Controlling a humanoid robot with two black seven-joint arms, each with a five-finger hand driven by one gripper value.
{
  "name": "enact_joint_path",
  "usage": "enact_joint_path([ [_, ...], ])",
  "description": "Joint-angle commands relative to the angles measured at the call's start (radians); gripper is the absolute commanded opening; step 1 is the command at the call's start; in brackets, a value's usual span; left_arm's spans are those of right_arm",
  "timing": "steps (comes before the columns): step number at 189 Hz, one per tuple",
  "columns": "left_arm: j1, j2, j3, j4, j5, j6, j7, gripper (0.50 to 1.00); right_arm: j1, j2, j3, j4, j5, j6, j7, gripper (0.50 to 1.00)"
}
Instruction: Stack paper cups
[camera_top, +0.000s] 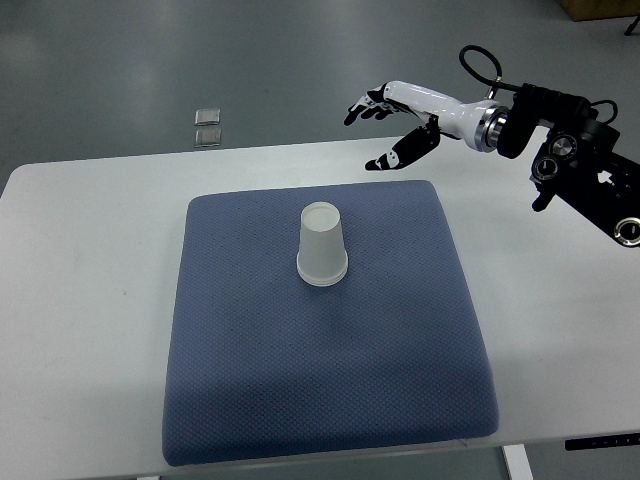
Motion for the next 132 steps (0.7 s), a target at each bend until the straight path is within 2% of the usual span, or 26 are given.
enact_joint_path([
  [1,0.0,0.0,0.0,0.0,0.0,0.0,-0.001,1.0,-0.043,0.042,0.084,-0.1,0.074,-0.066,-0.018,0.86],
  [29,0.0,0.0,0.0,0.0,0.0,0.0,0.0,1.0,-0.083,0.087,0.134,-0.177,0.202,-0.187,-0.026,0.86],
  [67,0.0,0.0,0.0,0.0,0.0,0.0,0.0,1.0,-0.115,0.098,0.132,-0.191,0.418,-0.295,-0.029,0.86],
  [112,0.0,0.0,0.0,0.0,0.0,0.0,0.0,1.0,-0.149,0.121,0.134,-0.196,0.673,-0.476,-0.026,0.862],
  [116,0.0,0.0,0.0,0.0,0.0,0.0,0.0,1.0,-0.15,0.121,0.134,-0.199,0.697,-0.491,-0.026,0.866],
  [123,0.0,0.0,0.0,0.0,0.0,0.0,0.0,1.0,-0.152,0.121,0.134,-0.206,0.751,-0.517,-0.023,0.901],
  [132,0.0,0.0,0.0,0.0,0.0,0.0,-0.001,1.0,-0.153,0.124,0.134,-0.211,0.794,-0.535,-0.018,0.903],
])
